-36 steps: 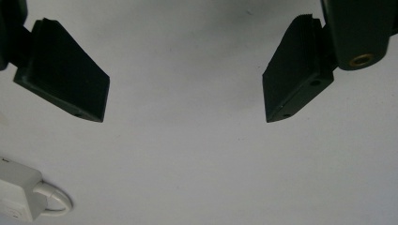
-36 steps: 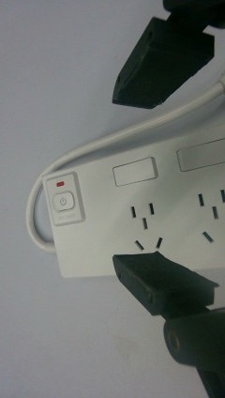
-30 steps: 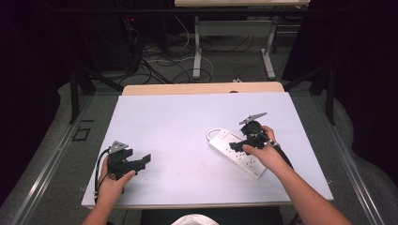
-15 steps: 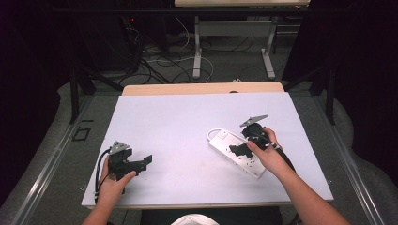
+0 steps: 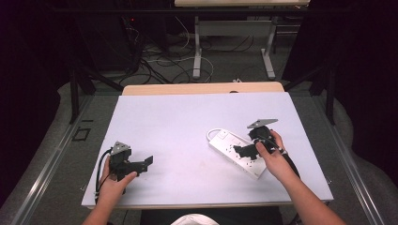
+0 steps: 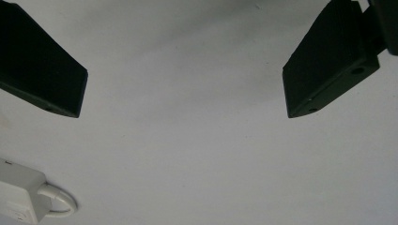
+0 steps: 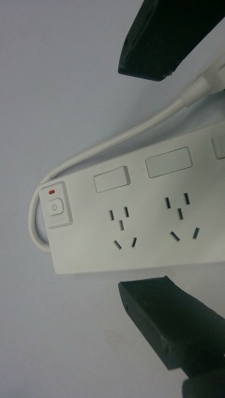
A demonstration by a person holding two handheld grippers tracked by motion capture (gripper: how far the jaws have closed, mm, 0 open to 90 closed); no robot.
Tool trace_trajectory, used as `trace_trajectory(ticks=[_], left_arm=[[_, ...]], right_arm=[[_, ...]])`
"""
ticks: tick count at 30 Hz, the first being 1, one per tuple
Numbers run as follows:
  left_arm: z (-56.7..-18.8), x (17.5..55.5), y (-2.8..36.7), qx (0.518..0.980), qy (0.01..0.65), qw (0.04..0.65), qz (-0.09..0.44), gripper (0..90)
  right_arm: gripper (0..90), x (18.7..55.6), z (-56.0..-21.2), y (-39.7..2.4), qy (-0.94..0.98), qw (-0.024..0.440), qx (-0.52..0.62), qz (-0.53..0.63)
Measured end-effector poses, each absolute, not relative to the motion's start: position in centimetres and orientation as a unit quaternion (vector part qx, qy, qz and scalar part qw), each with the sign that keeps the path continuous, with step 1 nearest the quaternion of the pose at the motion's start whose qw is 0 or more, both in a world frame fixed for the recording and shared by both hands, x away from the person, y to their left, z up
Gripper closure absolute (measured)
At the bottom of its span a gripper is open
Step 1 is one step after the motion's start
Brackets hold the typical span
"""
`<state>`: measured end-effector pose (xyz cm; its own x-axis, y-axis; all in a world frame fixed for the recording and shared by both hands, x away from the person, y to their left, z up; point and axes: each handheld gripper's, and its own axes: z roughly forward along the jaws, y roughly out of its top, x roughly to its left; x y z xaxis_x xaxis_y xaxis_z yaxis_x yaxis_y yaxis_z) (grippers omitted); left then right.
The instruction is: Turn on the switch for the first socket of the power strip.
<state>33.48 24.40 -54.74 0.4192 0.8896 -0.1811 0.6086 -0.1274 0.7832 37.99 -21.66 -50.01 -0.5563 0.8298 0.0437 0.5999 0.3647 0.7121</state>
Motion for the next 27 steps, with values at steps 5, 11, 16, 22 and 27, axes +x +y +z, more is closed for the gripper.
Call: trace_trajectory(ticks=[5,11,16,22,27], left_arm=[[-54.8,33.5,24.4,0.734,0.507,0.418,0.172,0.2],[-54.8,33.4,24.4,0.734,0.506,0.419,0.172,0.2],[-54.7,33.4,24.4,0.734,0.504,0.421,0.172,0.2],[-54.7,33.3,24.4,0.736,0.504,0.419,0.170,0.2],[-54.7,33.3,24.4,0.736,0.504,0.419,0.171,0.2]], right_arm=[[0.0,37.1,-50.0,-22.6,0.802,0.160,0.450,0.359],[0.0,36.2,-50.0,-23.9,0.795,0.159,0.455,0.368],[0.2,35.6,-50.3,-25.2,0.790,0.155,0.462,0.372],[0.4,34.7,-50.4,-26.7,0.781,0.160,0.468,0.382],[0.4,34.2,-50.5,-27.8,0.775,0.165,0.475,0.383]])
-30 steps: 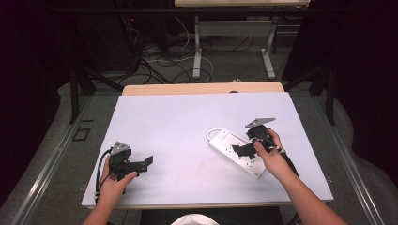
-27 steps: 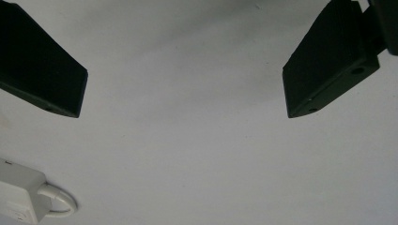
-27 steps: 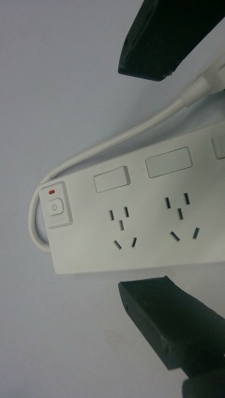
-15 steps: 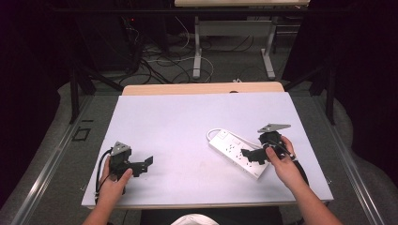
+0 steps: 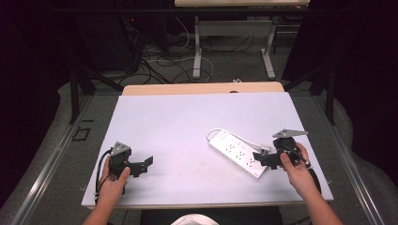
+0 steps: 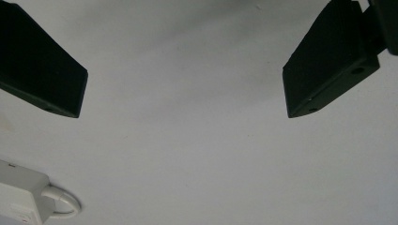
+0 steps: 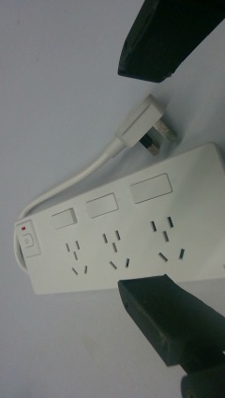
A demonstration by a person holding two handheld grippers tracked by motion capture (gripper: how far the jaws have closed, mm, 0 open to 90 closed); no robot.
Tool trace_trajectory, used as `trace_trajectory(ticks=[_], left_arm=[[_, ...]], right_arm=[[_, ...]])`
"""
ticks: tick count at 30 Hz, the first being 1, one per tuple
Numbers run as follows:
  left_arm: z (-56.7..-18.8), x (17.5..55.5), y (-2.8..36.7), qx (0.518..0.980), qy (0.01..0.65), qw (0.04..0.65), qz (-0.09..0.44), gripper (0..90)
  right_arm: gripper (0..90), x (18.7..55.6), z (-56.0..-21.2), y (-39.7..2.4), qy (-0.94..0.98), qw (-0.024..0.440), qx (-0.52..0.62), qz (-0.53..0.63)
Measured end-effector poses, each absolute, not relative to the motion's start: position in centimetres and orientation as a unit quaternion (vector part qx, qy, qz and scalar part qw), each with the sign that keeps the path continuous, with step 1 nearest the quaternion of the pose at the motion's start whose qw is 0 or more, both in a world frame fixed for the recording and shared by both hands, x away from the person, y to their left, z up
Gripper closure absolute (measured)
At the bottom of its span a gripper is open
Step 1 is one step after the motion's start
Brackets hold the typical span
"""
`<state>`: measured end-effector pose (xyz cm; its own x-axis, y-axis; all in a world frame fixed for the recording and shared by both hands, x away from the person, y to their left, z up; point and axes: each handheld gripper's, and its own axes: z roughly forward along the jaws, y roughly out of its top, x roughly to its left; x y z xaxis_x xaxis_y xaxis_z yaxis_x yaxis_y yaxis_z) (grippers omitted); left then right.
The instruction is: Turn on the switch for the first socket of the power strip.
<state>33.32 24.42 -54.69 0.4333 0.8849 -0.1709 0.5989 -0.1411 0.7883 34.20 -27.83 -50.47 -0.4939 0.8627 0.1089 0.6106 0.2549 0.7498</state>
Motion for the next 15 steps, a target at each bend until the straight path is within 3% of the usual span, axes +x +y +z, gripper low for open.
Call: trace_trajectory(ticks=[15], left_arm=[[-54.7,33.3,24.6,0.738,0.503,0.414,0.174,0.2]], right_arm=[[0.4,32.7,-50.8,-30.1,0.765,0.179,0.483,0.386]])
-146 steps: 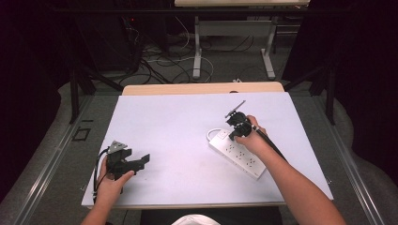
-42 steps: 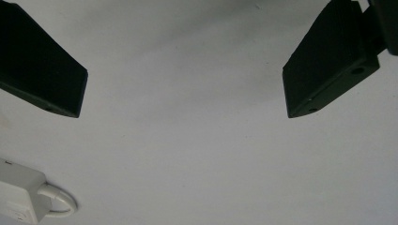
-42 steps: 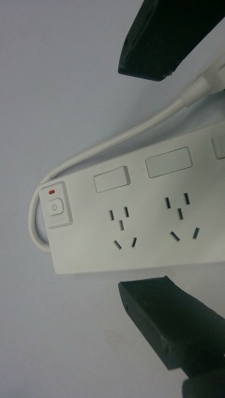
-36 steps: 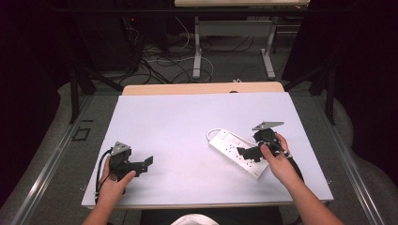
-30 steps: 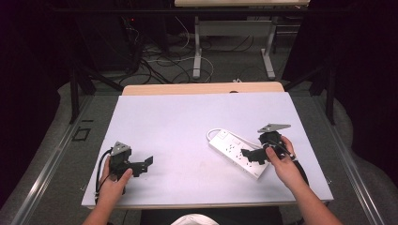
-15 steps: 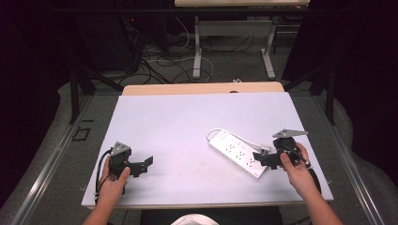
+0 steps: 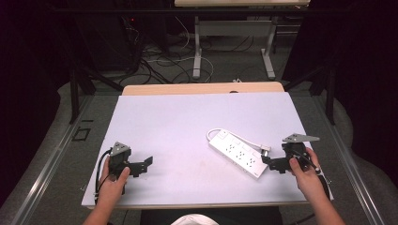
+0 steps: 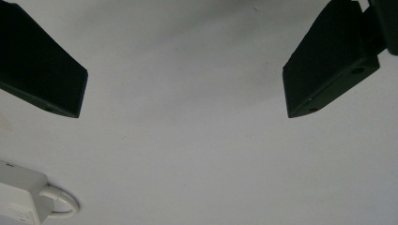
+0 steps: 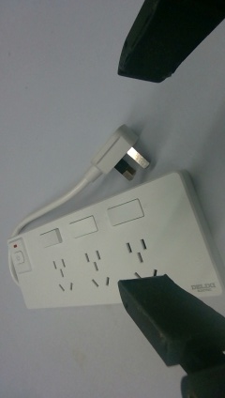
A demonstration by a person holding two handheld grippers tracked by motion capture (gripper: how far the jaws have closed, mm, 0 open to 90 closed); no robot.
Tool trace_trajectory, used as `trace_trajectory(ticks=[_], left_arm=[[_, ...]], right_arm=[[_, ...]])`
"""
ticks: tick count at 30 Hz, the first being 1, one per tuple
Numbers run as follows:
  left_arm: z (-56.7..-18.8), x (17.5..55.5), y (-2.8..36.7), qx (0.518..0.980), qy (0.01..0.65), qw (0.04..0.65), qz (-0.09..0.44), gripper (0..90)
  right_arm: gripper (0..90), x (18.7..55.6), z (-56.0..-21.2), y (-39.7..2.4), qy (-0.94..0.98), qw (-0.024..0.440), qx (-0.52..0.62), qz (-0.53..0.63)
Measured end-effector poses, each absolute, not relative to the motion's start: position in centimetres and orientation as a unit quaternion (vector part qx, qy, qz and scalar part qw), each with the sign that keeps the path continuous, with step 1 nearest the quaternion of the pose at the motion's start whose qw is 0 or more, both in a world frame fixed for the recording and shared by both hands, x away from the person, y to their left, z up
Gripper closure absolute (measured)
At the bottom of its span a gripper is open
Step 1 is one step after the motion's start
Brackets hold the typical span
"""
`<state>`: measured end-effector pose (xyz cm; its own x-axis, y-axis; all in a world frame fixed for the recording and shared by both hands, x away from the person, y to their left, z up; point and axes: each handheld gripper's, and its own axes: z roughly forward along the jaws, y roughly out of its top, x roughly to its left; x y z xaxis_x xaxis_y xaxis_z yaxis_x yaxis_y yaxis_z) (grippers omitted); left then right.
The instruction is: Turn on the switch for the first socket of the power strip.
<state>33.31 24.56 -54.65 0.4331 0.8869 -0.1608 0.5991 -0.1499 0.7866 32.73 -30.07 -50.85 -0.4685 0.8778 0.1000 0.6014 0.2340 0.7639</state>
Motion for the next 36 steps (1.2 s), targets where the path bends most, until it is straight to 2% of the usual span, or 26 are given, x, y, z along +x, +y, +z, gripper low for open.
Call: trace_trajectory(ticks=[22,36], left_arm=[[-54.7,33.3,24.6,0.736,0.504,0.414,0.179,0.2],[-54.6,33.3,24.7,0.739,0.503,0.412,0.177,0.2]], right_arm=[[0.4,32.0,-52.6,-31.0,0.745,0.175,0.502,0.404],[0.4,32.0,-53.6,-32.6,0.724,0.188,0.520,0.411]])
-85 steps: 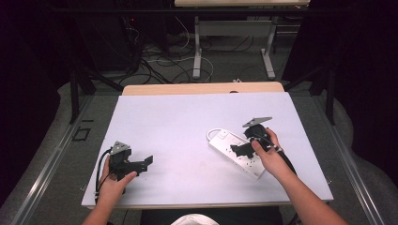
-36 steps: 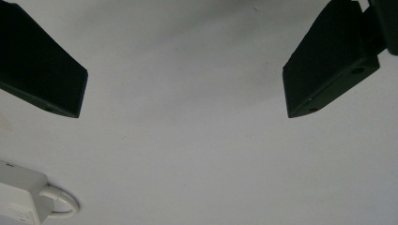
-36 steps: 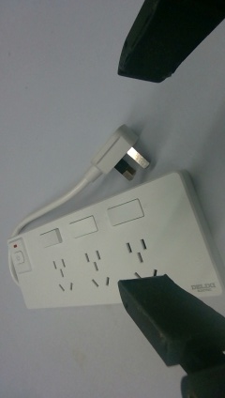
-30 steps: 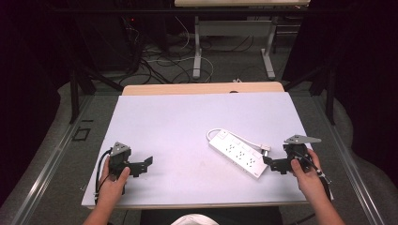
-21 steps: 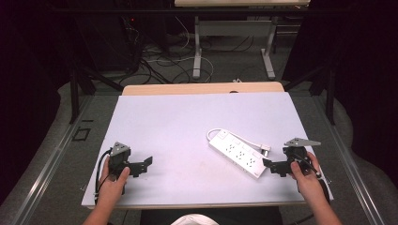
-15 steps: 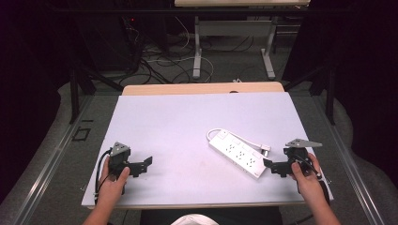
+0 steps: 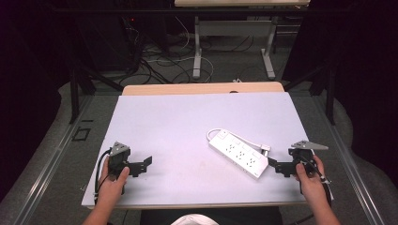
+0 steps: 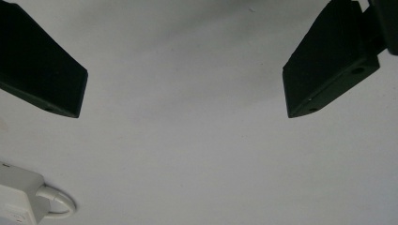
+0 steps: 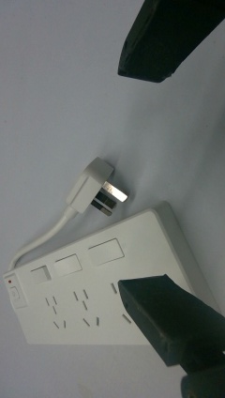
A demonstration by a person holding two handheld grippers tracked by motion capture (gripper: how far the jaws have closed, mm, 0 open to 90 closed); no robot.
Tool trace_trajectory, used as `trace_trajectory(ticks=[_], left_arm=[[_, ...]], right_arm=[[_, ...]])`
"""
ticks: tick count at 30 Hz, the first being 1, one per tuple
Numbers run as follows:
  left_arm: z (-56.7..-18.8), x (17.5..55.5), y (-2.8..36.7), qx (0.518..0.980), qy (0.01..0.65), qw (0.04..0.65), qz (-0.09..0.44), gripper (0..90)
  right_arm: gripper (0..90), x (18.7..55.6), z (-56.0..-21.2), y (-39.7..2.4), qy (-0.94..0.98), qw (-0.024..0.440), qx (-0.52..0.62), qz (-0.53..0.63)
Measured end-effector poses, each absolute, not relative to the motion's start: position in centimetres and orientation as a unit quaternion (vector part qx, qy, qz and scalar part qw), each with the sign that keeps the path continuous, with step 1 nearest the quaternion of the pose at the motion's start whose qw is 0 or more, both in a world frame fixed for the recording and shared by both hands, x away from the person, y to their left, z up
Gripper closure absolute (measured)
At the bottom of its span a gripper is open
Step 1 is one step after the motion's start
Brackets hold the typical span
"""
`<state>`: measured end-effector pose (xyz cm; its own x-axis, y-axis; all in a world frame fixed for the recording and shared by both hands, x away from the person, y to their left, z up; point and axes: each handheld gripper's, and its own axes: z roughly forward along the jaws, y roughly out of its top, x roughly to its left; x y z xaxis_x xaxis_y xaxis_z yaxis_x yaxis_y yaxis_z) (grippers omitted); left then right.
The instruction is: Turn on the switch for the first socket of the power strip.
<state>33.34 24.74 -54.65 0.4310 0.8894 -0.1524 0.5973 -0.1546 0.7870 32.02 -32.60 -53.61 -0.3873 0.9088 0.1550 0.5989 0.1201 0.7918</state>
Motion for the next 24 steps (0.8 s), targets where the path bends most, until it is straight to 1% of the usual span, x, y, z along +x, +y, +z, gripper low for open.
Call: trace_trajectory(ticks=[16,17,24], left_arm=[[-54.7,33.4,24.7,0.740,0.501,0.412,0.177,0.2],[-54.7,33.4,24.8,0.740,0.501,0.412,0.177,0.2],[-54.7,33.4,24.7,0.736,0.502,0.415,0.181,0.2]], right_arm=[[0.9,31.9,-54.7,-33.7,0.709,0.192,0.545,0.404],[0.9,31.9,-54.9,-33.6,0.703,0.200,0.546,0.410],[1.2,32.0,-55.1,-33.9,0.709,0.195,0.546,0.401]])
